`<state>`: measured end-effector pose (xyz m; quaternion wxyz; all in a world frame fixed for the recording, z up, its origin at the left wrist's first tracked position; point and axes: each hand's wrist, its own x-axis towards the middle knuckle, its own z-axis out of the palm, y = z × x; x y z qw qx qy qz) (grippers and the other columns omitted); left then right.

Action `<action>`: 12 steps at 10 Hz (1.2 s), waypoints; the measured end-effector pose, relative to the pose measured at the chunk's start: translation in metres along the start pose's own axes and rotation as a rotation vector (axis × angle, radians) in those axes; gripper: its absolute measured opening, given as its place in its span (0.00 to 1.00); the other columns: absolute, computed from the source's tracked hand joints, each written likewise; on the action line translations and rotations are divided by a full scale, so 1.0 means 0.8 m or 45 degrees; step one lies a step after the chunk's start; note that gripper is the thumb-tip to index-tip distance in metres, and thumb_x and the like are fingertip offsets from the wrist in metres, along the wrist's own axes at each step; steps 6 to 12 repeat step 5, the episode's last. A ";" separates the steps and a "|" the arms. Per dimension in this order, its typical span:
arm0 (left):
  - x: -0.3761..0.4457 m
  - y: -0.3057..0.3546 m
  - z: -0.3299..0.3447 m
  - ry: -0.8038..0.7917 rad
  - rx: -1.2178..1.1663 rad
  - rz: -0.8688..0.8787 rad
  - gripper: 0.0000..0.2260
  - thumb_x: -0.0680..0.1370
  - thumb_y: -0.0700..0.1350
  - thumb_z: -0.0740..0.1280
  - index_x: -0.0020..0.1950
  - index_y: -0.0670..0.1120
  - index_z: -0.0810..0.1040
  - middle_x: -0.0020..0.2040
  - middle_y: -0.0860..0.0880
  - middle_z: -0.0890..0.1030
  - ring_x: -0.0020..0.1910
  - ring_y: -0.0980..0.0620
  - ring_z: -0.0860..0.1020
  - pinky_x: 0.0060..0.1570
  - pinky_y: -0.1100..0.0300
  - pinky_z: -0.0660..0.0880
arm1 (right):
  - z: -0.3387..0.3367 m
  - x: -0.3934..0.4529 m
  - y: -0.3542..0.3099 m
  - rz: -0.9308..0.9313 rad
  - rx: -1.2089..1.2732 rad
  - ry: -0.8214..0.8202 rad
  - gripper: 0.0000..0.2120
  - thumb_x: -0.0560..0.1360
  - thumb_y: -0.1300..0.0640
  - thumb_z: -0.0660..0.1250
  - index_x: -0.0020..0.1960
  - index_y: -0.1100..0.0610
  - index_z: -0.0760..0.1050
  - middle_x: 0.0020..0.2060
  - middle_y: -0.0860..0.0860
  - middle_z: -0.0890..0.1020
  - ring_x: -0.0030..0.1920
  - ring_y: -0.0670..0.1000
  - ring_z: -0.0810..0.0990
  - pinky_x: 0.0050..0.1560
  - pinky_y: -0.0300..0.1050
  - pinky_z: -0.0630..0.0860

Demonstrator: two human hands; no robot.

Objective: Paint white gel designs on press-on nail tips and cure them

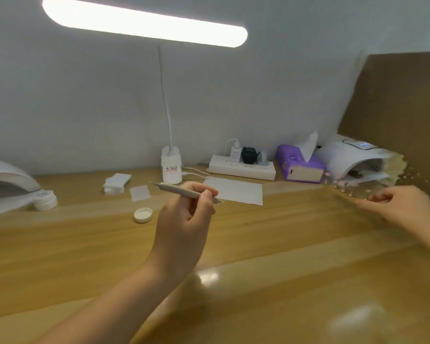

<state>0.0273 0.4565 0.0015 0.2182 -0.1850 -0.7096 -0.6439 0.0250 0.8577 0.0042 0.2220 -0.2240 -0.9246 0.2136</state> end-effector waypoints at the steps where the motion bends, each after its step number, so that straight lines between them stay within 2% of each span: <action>1: -0.002 -0.016 0.029 -0.065 -0.029 -0.091 0.07 0.80 0.46 0.62 0.45 0.51 0.79 0.34 0.50 0.79 0.34 0.45 0.75 0.36 0.45 0.73 | -0.009 0.011 0.050 0.091 -0.117 0.074 0.19 0.67 0.44 0.76 0.26 0.54 0.74 0.25 0.50 0.77 0.32 0.53 0.75 0.31 0.43 0.65; 2: -0.008 -0.030 0.051 -0.127 -0.017 -0.138 0.08 0.81 0.44 0.62 0.46 0.51 0.79 0.36 0.57 0.80 0.37 0.58 0.78 0.40 0.59 0.75 | -0.009 0.019 0.075 0.177 -0.292 0.044 0.23 0.70 0.43 0.73 0.24 0.58 0.75 0.22 0.55 0.76 0.29 0.56 0.75 0.28 0.44 0.64; 3: -0.014 -0.037 0.057 -0.159 0.005 -0.175 0.08 0.80 0.44 0.62 0.45 0.52 0.79 0.36 0.58 0.80 0.39 0.59 0.78 0.39 0.69 0.73 | -0.001 0.030 0.081 0.260 -0.393 -0.048 0.23 0.72 0.43 0.71 0.30 0.61 0.76 0.28 0.57 0.79 0.33 0.57 0.78 0.30 0.45 0.67; 4: -0.014 -0.038 0.045 -0.149 0.012 -0.195 0.08 0.80 0.45 0.62 0.44 0.53 0.79 0.35 0.56 0.80 0.38 0.59 0.78 0.38 0.70 0.72 | 0.003 0.041 0.058 0.267 -0.648 -0.176 0.23 0.72 0.41 0.70 0.32 0.59 0.73 0.29 0.55 0.78 0.36 0.56 0.78 0.35 0.45 0.71; 5: -0.015 -0.035 0.030 -0.116 -0.021 -0.243 0.10 0.80 0.46 0.63 0.42 0.55 0.80 0.35 0.54 0.80 0.37 0.58 0.78 0.37 0.67 0.74 | -0.012 0.054 0.020 -0.003 -0.661 0.036 0.20 0.72 0.37 0.68 0.34 0.53 0.74 0.29 0.48 0.76 0.32 0.50 0.77 0.32 0.41 0.70; 12: -0.015 -0.035 0.030 -0.116 -0.021 -0.243 0.10 0.80 0.46 0.63 0.42 0.55 0.80 0.35 0.54 0.80 0.37 0.58 0.78 0.37 0.67 0.74 | -0.012 0.054 0.020 -0.003 -0.661 0.036 0.20 0.72 0.37 0.68 0.34 0.53 0.74 0.29 0.48 0.76 0.32 0.50 0.77 0.32 0.41 0.70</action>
